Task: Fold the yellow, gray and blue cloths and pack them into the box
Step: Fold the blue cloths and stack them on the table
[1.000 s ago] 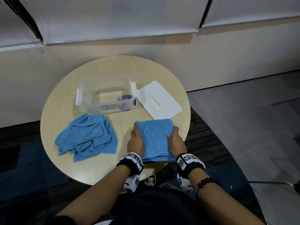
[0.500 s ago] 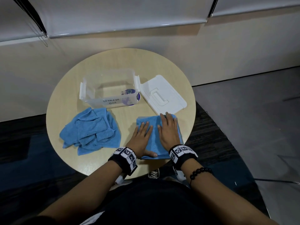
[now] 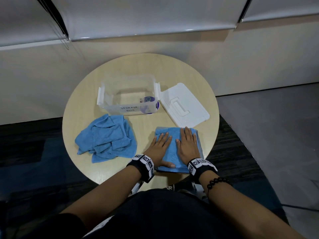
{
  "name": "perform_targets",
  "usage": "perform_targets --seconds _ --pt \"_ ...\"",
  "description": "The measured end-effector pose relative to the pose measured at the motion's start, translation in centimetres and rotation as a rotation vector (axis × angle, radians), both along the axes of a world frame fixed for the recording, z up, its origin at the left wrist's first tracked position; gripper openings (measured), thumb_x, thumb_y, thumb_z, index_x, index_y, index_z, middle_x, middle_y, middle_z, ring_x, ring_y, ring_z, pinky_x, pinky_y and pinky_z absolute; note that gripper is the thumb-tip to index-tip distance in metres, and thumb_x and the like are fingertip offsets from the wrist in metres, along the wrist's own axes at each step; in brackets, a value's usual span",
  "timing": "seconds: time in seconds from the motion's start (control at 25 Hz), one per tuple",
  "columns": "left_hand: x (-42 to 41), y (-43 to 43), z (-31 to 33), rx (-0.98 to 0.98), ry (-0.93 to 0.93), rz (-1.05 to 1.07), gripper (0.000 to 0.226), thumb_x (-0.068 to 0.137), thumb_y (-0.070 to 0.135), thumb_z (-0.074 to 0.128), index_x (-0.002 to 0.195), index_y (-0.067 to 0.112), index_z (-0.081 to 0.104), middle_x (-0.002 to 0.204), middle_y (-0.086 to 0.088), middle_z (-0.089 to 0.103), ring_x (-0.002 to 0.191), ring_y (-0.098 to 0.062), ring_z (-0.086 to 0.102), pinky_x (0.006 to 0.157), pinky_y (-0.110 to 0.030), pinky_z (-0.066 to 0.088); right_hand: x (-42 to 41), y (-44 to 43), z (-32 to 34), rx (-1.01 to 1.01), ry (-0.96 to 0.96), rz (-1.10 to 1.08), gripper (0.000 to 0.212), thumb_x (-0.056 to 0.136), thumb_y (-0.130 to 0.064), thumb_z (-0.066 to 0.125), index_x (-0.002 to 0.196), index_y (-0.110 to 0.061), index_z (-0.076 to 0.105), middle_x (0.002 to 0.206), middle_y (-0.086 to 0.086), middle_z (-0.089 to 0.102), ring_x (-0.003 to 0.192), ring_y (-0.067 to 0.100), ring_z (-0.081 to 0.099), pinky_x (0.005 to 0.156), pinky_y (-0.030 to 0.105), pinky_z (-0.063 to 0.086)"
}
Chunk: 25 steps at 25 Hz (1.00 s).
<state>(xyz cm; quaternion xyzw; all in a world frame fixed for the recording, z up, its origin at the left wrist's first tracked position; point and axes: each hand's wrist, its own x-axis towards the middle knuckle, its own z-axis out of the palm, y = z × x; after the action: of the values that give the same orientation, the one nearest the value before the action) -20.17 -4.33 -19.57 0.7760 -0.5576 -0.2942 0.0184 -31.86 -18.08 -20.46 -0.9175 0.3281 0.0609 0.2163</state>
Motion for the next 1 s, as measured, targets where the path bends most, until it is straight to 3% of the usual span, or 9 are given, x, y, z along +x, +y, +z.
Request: perform_targets --seconds 0.12,0.2,0.28,0.4,0.56,0.72,0.84,0.92,1.0 --pt "2.7 1.4 1.9 -0.264 0.261 0.263 0.08 0.093 0.057 0.057 0.156 0.014 0.03 0.161 -0.007 0.03 0.149 -0.022 0.026 0.123 -0.038 0.02 1.6 0.5 1.1 0.003 -0.114 -0.111 0.051 0.11 -0.034 0.028 0.153 -0.008 0.037 0.164 0.013 0.027 0.155 0.023 0.014 0.124 0.043 -0.01" --pt "4.9 3.2 2.4 -0.443 0.229 0.481 0.049 0.1 0.038 0.057 0.142 0.013 0.051 0.138 -0.008 0.053 0.129 -0.023 0.051 0.111 -0.037 0.038 3.5 1.5 2.2 -0.01 -0.215 -0.131 0.043 0.108 -0.03 0.036 0.143 -0.011 0.052 0.156 0.012 0.041 0.15 0.025 0.026 0.125 0.046 -0.002" --pt "7.3 5.1 2.5 -0.4 0.124 0.612 0.032 0.101 0.021 0.055 0.132 0.012 0.059 0.128 -0.01 0.057 0.121 -0.026 0.056 0.104 -0.04 0.041 5.9 2.9 3.5 -0.006 -0.299 -0.039 0.035 0.105 -0.022 0.044 0.135 -0.013 0.059 0.147 0.009 0.051 0.142 0.024 0.039 0.125 0.044 0.009" --pt "10.6 7.3 2.5 -0.167 -0.148 0.643 0.038 0.097 0.007 0.051 0.133 0.017 0.058 0.135 -0.009 0.052 0.126 -0.029 0.049 0.106 -0.04 0.036 8.8 5.3 5.0 0.114 -0.364 0.113 0.028 0.098 -0.008 0.049 0.12 -0.012 0.067 0.124 0.008 0.065 0.115 0.028 0.058 0.106 0.039 0.038" --pt "13.8 10.6 2.3 0.003 -0.437 0.633 0.051 0.088 0.0 0.051 0.137 0.014 0.046 0.139 -0.01 0.045 0.13 -0.029 0.043 0.109 -0.037 0.031 10.8 8.8 5.3 0.256 -0.251 0.24 0.028 0.101 -0.011 0.045 0.119 -0.015 0.066 0.118 0.006 0.067 0.106 0.027 0.063 0.093 0.043 0.049" --pt "15.5 12.8 2.2 0.041 -0.403 0.674 0.033 0.094 0.003 0.045 0.124 0.014 0.05 0.12 -0.008 0.058 0.114 -0.03 0.055 0.097 -0.038 0.038 11.8 10.4 4.8 0.324 -0.154 0.269 0.027 0.104 -0.018 0.043 0.117 -0.019 0.066 0.121 0.001 0.068 0.107 0.022 0.063 0.091 0.039 0.051" --pt "17.2 13.6 2.9 -0.091 -0.195 0.79 0.018 0.101 0.013 0.043 0.116 0.012 0.054 0.105 -0.013 0.067 0.101 -0.037 0.062 0.085 -0.042 0.044 12.6 10.4 4.8 0.356 -0.113 0.213 0.027 0.103 -0.017 0.043 0.117 -0.018 0.066 0.118 0.001 0.07 0.106 0.022 0.065 0.091 0.039 0.052" --pt "18.3 14.0 3.6 -0.11 -0.066 0.852 0.03 0.101 0.013 0.045 0.13 0.015 0.049 0.106 -0.019 0.066 0.097 -0.039 0.062 0.078 -0.045 0.047 13.2 10.4 4.8 0.378 -0.077 0.196 0.027 0.103 -0.018 0.043 0.117 -0.019 0.066 0.118 0.001 0.071 0.106 0.023 0.065 0.091 0.041 0.053" --pt "19.2 14.3 4.1 -0.05 -0.078 0.835 0.051 0.099 0.004 0.043 0.146 0.023 0.041 0.119 -0.021 0.059 0.1 -0.039 0.061 0.081 -0.047 0.051 13.9 10.9 5.1 0.4 -0.038 0.209 0.028 0.103 -0.018 0.041 0.117 -0.021 0.065 0.118 0.003 0.071 0.104 0.022 0.066 0.09 0.042 0.054"
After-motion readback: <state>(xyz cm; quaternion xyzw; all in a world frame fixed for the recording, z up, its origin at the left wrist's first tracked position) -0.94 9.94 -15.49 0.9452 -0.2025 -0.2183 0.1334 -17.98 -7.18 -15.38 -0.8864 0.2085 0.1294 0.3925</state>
